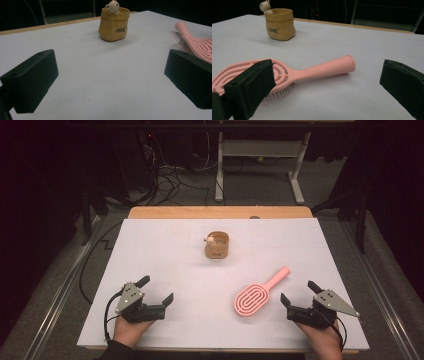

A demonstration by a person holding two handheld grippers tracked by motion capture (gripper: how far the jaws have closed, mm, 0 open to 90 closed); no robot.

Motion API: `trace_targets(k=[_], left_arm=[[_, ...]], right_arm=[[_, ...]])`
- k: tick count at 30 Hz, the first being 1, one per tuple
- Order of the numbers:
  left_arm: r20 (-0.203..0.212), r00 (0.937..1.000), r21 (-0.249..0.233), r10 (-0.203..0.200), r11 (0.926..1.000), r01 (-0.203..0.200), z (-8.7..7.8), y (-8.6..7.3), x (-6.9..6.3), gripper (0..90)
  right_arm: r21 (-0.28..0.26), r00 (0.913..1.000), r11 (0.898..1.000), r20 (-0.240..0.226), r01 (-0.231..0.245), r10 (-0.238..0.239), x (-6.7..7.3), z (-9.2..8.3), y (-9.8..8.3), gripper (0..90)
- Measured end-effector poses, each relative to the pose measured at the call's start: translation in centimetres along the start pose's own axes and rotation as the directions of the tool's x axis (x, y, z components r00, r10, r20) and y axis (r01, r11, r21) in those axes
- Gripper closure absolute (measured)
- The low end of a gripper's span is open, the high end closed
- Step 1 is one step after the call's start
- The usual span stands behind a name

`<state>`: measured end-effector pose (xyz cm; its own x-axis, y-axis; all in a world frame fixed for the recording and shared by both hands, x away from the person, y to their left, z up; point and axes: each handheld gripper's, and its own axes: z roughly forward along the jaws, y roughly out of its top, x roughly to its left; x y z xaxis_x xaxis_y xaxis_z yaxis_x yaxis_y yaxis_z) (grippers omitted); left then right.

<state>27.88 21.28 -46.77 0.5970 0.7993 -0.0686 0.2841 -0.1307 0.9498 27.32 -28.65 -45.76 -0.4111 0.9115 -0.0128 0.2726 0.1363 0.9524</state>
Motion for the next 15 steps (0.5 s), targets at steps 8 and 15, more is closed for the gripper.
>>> trace_targets(k=[8, 15], left_arm=[[-0.002, 1.0, 0.001, -0.006, 1.0, 0.006, -0.19, 0.02, 0.22, 0.0], [-0.006, 1.0, 0.0, -0.002, 1.0, 0.002, -0.17, 0.06, 0.27, 0.0]], right_arm=[[0.005, 1.0, 1.0, -0.006, 0.005, -0.005, 0.17, 0.09, 0.02, 0.4], [0.006, 1.0, 1.0, -0.008, 0.006, -0.006, 0.18, 0.14, -0.06, 0.8]])
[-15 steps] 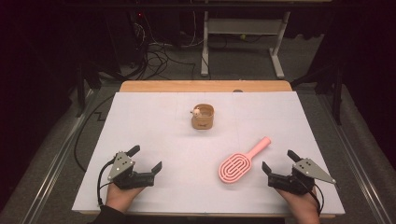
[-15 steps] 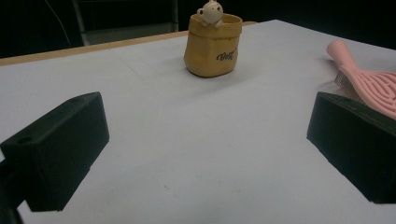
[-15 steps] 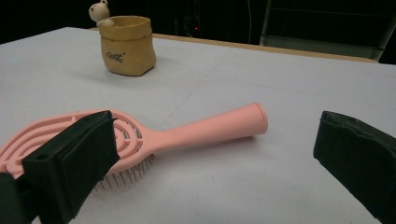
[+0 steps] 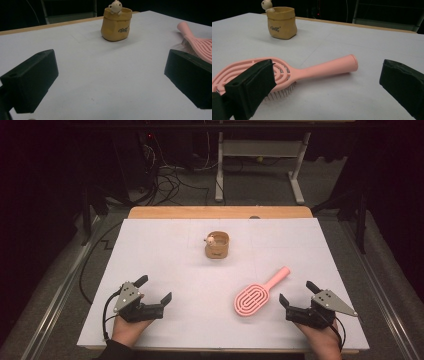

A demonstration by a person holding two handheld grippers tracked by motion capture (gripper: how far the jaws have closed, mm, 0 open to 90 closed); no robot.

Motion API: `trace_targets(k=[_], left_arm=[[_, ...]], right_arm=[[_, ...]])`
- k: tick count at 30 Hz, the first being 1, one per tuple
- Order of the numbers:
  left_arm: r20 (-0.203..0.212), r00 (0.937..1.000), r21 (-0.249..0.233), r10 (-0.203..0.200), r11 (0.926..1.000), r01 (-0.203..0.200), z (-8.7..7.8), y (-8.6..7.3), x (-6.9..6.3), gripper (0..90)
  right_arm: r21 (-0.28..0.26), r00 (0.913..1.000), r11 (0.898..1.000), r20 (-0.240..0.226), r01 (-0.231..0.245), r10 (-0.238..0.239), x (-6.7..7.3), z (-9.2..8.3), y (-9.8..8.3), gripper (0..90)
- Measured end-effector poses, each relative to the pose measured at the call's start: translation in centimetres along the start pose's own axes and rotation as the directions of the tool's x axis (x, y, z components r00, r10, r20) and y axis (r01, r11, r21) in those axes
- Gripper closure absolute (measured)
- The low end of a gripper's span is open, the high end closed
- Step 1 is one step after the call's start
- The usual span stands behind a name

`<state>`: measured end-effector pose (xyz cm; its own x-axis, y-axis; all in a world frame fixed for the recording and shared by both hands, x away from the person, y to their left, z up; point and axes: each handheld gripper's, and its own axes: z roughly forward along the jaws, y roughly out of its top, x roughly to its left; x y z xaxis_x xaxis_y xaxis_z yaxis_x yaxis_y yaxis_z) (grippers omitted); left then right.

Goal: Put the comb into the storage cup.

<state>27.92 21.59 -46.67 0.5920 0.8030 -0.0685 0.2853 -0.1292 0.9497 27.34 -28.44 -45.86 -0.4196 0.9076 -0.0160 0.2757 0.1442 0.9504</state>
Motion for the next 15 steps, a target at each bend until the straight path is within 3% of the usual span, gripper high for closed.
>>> trace_targets(k=[8, 15], left_arm=[[0.002, 1.0, 0.005, 0.005, 1.0, -0.005, 0.02, 0.0, 0.01, 0.0], [0.006, 1.0, 0.0, 0.008, 1.0, -0.008, 0.0, 0.0, -0.01, 0.0]], right_arm=[[-0.005, 1.0, 1.0, 0.002, -0.003, 0.003, -0.05, -0.11, 0.03, 2.3], [-0.011, 0.9999, 1.0, 0.005, -0.009, 0.009, -0.13, -0.33, 0.08, 9.7]])
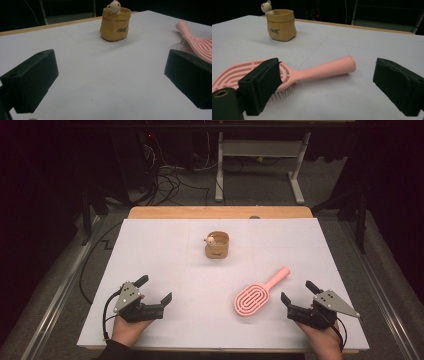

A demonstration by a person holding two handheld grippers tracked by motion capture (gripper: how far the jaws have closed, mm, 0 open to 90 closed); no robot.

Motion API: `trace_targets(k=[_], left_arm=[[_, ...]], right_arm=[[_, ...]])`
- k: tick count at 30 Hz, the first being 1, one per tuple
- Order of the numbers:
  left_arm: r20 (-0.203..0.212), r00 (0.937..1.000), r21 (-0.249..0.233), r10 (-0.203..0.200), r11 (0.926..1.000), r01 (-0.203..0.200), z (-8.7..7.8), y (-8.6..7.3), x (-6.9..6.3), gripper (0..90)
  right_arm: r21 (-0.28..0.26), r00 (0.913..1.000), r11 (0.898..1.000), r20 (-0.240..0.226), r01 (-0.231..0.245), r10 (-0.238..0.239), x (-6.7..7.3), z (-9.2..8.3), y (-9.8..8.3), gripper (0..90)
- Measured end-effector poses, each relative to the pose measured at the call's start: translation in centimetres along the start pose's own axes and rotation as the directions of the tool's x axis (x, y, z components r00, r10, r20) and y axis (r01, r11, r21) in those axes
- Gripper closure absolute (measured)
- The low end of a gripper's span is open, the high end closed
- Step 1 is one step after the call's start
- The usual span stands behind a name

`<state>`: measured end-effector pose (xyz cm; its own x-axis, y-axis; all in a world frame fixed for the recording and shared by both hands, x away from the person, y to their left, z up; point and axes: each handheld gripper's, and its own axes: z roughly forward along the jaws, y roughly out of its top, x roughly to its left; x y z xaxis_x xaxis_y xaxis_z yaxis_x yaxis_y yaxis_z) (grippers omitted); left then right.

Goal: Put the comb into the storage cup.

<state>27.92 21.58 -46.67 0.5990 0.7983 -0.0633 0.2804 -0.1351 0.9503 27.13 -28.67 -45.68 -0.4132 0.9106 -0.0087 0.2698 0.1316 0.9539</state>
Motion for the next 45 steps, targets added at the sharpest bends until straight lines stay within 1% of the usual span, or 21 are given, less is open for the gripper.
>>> trace_targets(k=[4, 7, 11, 17, 19, 21, 24, 30, 37, 41, 43, 45], left_arm=[[-0.002, 1.0, 0.0, 0.001, 1.0, -0.001, 0.0, 0.0, 0.1, 0.0], [-0.002, 1.0, -0.004, -0.007, 1.0, 0.007, -0.1, 0.0, 0.2, 0.0], [0.002, 1.0, -0.004, -0.007, 1.0, 0.007, -0.1, 0.0, 0.1, 0.0], [0.004, 1.0, -0.008, -0.007, 0.9999, 0.007, -0.1, 0.0, 0.1, 0.0], [0.005, 1.0, -0.008, -0.006, 1.0, 0.006, 0.0, 0.0, 0.1, 0.0], [0.007, 1.0, -0.006, -0.005, 1.0, 0.005, 0.0, 0.0, 0.0, 0.0], [0.008, 1.0, -0.01, -0.001, 1.0, 0.001, -0.1, 0.0, 0.0, 0.0], [0.01, 1.0, -0.011, -0.001, 0.9999, 0.001, -0.1, 0.1, 0.0, 0.0], [0.012, 0.9999, -0.014, -0.002, 0.9999, 0.003, -0.1, 0.1, 0.0, 0.0], [0.013, 0.9999, -0.013, 0.002, 0.9999, -0.002, 0.0, 0.1, -0.1, 0.0], [0.007, 1.0, -0.013, 0.001, 0.9999, -0.001, 0.0, 0.1, -0.2, 0.0], [0.012, 0.9999, -0.01, -0.002, 0.9999, 0.002, 0.1, 0.1, -0.3, 0.0]], right_arm=[[-0.004, 1.0, 1.0, -0.005, 0.007, -0.007, 0.0, -0.1, 0.0, 15.4], [0.0, 1.0, 1.0, -0.009, 0.004, -0.004, 0.0, 0.0, 0.0, 16.4], [-0.003, 0.9999, 1.0, -0.012, 0.005, -0.005, 0.0, -0.2, 0.1, 19.2], [-0.005, 0.9998, 1.0, -0.018, 0.004, -0.004, 0.0, -0.3, 0.1, 28.4], [-0.009, 0.9997, 1.0, -0.023, 0.005, -0.005, 0.0, -0.4, 0.1, 34.2], [-0.011, 0.9997, 1.0, -0.021, 0.009, -0.009, 0.0, -0.5, 0.1, 42.2], [-0.011, 0.9997, 1.0, -0.025, 0.002, -0.002, 0.1, -0.6, 0.2, 53.1], [-0.002, 0.9995, 1.0, -0.025, 0.021, -0.021, 0.3, -0.7, 0.4, 74.9], [0.007, 0.999, 1.0, -0.039, 0.024, -0.023, 0.3, -0.7, 0.6, 90.0], [0.014, 0.9979, 1.0, -0.06, 0.027, -0.026, 0.4, -0.8, 1.0, 90.0], [0.014, 0.9965, 1.0, -0.079, 0.026, -0.024, 0.5, -0.7, 1.1, 90.0], [0.02, 0.9952, 0.998, -0.084, 0.052, -0.05, 0.9, -0.5, 1.2, 90.0]])
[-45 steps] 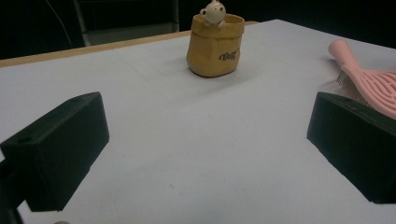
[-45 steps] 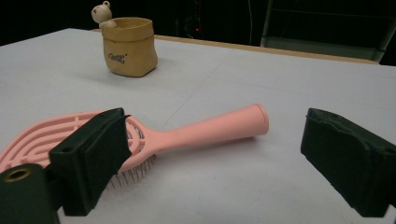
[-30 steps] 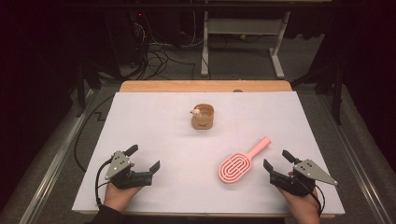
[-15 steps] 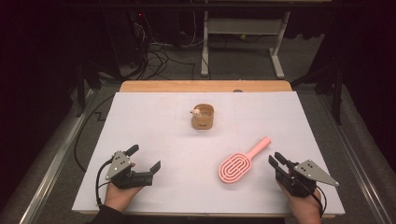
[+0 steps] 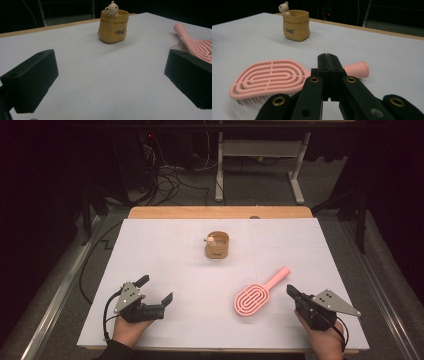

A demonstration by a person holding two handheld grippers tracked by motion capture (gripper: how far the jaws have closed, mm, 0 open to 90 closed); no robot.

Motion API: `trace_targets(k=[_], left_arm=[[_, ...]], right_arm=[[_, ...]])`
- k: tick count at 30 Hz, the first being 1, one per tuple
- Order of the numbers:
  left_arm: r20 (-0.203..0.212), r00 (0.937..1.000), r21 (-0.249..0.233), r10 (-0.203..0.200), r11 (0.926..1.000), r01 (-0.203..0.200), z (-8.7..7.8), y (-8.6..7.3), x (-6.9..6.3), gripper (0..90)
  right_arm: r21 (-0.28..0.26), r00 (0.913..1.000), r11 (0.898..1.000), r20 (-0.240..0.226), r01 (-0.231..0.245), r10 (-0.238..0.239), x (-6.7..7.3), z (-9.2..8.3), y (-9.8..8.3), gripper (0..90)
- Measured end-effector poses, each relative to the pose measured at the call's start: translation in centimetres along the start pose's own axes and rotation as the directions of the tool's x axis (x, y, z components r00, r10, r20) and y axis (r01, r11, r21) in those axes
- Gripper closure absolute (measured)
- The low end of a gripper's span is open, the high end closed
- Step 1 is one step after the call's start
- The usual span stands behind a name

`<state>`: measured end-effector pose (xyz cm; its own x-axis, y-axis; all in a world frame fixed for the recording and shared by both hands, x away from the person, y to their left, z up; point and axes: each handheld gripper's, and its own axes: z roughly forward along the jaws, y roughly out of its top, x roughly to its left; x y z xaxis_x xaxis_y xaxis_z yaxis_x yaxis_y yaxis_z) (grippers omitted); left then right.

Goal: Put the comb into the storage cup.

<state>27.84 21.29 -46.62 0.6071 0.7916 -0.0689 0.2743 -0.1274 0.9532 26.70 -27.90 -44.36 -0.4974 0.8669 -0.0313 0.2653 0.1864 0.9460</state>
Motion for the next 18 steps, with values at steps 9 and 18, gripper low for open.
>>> trace_targets(k=[9, 18], left_arm=[[0.015, 0.9998, -0.017, 0.015, 0.9997, -0.014, -0.1, 0.1, 0.0, 0.0], [0.031, 0.9994, -0.022, 0.017, 0.9996, -0.017, 0.0, 0.2, 0.0, 0.0]], right_arm=[[0.107, 0.996, 0.994, 0.087, 0.011, -0.02, -0.4, 3.2, 1.1, 90.0], [0.209, 0.9895, 0.978, 0.137, 0.017, -0.047, -2.3, 6.2, 4.3, 90.0]])
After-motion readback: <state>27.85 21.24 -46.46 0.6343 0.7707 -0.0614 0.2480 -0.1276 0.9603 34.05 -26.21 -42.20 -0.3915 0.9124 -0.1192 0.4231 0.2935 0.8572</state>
